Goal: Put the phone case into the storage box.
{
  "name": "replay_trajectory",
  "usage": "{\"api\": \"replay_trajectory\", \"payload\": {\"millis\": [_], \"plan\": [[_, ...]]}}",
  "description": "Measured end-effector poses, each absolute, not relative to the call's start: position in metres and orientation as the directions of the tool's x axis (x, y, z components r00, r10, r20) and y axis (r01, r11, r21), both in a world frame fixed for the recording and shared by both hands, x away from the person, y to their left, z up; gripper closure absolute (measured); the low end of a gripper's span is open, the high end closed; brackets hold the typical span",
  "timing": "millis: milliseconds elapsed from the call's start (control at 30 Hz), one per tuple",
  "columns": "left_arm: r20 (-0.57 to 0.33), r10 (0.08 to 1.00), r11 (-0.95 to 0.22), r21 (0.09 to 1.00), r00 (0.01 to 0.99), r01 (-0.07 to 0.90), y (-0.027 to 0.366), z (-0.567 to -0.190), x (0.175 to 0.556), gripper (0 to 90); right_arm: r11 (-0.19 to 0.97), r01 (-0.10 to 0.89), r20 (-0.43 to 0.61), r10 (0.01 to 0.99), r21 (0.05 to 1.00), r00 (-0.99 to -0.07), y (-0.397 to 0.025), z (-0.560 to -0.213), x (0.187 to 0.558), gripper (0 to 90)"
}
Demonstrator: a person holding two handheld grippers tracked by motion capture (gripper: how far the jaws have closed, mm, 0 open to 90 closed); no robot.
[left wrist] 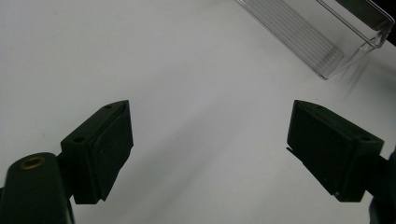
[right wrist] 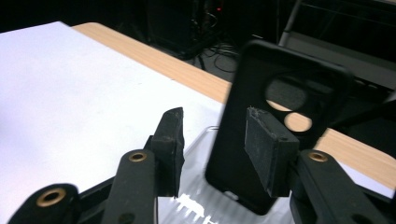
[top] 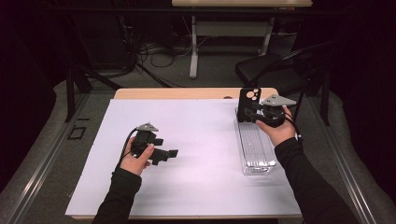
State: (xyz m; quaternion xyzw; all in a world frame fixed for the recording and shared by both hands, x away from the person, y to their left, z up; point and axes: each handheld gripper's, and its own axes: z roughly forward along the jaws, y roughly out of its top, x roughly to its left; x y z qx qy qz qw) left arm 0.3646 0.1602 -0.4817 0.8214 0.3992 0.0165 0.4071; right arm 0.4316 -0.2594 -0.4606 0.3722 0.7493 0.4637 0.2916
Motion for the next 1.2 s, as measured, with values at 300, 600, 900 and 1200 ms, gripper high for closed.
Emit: {"api": "replay_trajectory", "payload": {"millis": [300, 600, 900, 1200], "plan": [[-0.299, 0.666, -0.345, 0.688, 0.683, 0.638, 0.162, -0.48, 0.364, 14.7, 0.359, 0.269, -0.114, 0.76, 0.894, -0.639, -0.233, -0.449, 0.404, 51.0], [-0.3, 0.666, -0.338, 0.695, 0.683, 0.635, 0.163, -0.478, 0.363, 14.9, 0.388, 0.286, -0.115, 0.743, 0.876, -0.659, -0.221, -0.447, 0.387, 46.2], [-0.294, 0.664, -0.341, 0.699, 0.687, 0.629, 0.164, -0.476, 0.363, 14.9, 0.382, 0.315, -0.082, 0.739, 0.869, -0.669, -0.208, -0.446, 0.37, 24.5], [-0.293, 0.663, -0.338, 0.704, 0.689, 0.625, 0.164, -0.475, 0.362, 14.9, 0.337, 0.341, 0.004, 0.706, 0.878, -0.708, -0.194, -0.456, 0.351, 9.9]]}}
